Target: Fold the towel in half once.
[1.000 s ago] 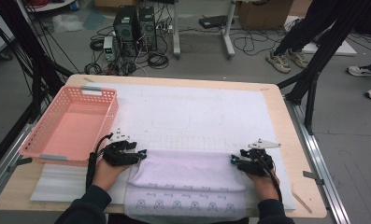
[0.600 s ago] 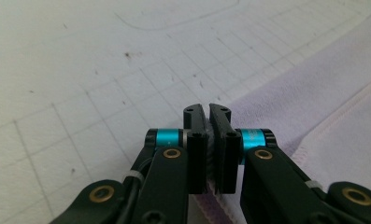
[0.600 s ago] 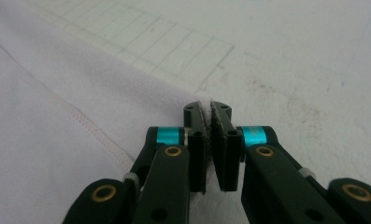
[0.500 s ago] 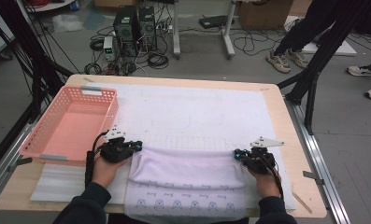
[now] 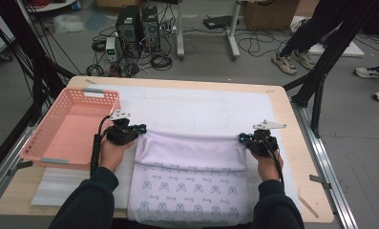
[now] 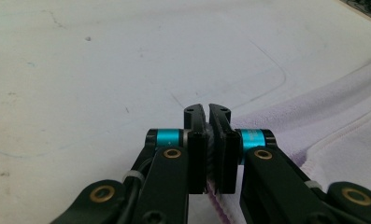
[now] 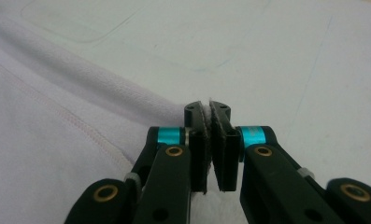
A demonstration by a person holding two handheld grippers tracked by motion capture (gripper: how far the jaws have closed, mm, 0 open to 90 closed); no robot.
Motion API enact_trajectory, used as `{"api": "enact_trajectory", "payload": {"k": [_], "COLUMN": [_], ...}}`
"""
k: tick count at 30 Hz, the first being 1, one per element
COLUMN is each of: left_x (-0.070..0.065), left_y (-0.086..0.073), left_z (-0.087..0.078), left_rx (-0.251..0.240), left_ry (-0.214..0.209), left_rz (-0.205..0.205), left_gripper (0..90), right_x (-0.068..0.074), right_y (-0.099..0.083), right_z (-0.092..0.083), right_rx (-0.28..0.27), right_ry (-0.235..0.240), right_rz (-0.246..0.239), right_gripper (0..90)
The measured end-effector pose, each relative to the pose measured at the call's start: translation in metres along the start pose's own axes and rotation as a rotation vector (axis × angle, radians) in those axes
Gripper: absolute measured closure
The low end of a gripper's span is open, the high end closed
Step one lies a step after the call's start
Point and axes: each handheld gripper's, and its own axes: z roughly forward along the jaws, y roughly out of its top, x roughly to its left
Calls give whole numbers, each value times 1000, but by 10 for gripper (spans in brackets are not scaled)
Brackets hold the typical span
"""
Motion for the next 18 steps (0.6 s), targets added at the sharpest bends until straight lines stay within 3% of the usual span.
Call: {"api": "enact_trajectory", "payload": {"k": [8,10,15,16,18], "left_x": [10,12,12,13,15], "left_y": [16,13,9,9,10], "left_z": [14,18,23,23,21], "left_rx": [-52,-43,-9,-11,-26], "left_ry": [18,20,24,23,24], "left_rz": [-20,-36,-11,-23,-54], "left_gripper": [856,856,842,805,610], "right_x": [-11,-12,-12,-11,-10], "right_y": [18,19,16,16,16], "right_z": [16,21,34,35,36], "right_rx": [-17,-16,16,21,15], "right_ry": [-41,-48,-55,-54,-58], "right_rz": [14,28,34,41,41], "right_gripper": [861,861,858,854,793]}}
